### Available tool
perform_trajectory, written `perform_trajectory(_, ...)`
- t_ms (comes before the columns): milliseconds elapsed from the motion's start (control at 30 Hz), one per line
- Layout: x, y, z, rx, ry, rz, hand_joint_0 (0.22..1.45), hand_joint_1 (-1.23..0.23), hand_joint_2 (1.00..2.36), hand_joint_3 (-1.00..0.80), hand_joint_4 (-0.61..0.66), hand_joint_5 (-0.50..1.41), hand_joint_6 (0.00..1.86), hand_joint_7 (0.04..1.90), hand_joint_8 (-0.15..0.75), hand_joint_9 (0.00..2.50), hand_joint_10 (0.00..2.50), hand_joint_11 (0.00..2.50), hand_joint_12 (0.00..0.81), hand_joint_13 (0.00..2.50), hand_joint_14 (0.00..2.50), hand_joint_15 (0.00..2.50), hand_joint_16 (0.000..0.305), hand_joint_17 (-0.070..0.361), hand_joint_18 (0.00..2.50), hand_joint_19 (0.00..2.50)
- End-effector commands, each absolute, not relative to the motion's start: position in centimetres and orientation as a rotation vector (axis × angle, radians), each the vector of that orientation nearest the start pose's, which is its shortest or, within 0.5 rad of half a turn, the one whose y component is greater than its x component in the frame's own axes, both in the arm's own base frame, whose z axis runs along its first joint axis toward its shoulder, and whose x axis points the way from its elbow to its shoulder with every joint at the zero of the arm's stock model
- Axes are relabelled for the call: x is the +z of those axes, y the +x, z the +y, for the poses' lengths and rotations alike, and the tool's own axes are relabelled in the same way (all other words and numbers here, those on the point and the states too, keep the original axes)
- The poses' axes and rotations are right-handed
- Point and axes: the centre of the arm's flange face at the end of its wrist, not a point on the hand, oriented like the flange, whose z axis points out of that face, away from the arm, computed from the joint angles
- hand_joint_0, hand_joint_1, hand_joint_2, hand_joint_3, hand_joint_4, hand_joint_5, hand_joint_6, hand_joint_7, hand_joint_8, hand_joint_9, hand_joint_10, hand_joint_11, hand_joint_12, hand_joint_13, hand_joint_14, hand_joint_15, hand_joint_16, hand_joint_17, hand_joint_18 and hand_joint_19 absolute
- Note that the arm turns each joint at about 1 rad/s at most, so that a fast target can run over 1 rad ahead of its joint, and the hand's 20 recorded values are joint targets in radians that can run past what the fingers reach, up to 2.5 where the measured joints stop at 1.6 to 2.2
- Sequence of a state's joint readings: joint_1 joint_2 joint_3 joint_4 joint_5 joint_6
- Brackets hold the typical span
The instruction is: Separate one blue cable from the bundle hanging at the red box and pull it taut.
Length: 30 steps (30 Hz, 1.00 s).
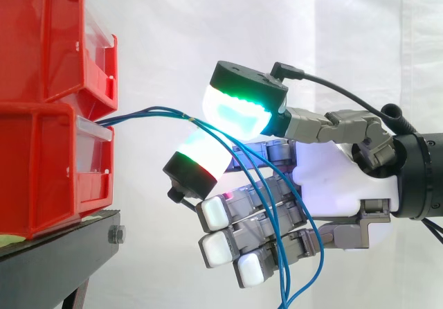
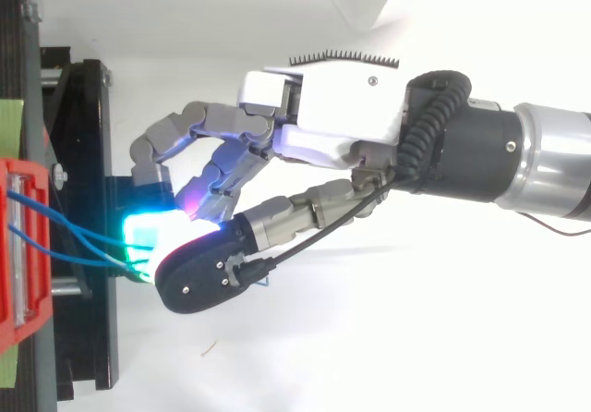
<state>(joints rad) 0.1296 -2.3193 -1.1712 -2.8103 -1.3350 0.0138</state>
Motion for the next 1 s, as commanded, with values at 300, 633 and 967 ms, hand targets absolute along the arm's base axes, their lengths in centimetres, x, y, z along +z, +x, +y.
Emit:
perform_trajectory(300,23.79,76.65,-5.73,1.127,1.275,1.143,0.75,-0.93,1.00,-0.50,0.04,-0.20,0.87,1.18,0.249,0.87,0.02,0.63,0.351,0.88,0.02,0.41,0.051,0.116,0.87,0.51)
perform_trajectory(633,23.77,76.63,-5.85,1.125,1.276,1.143,0.58,-0.91,1.00,-0.50,0.10,-0.18,0.87,1.15,0.258,0.91,0.03,0.65,0.354,0.89,0.02,0.43,0.051,0.116,0.88,0.55)
perform_trajectory(967,23.73,76.59,-5.82,1.125,1.279,1.148,0.49,-0.74,1.00,-0.50,0.13,-0.18,0.84,1.10,0.288,0.93,0.02,0.64,0.387,0.90,0.02,0.43,0.056,0.127,0.90,0.57)
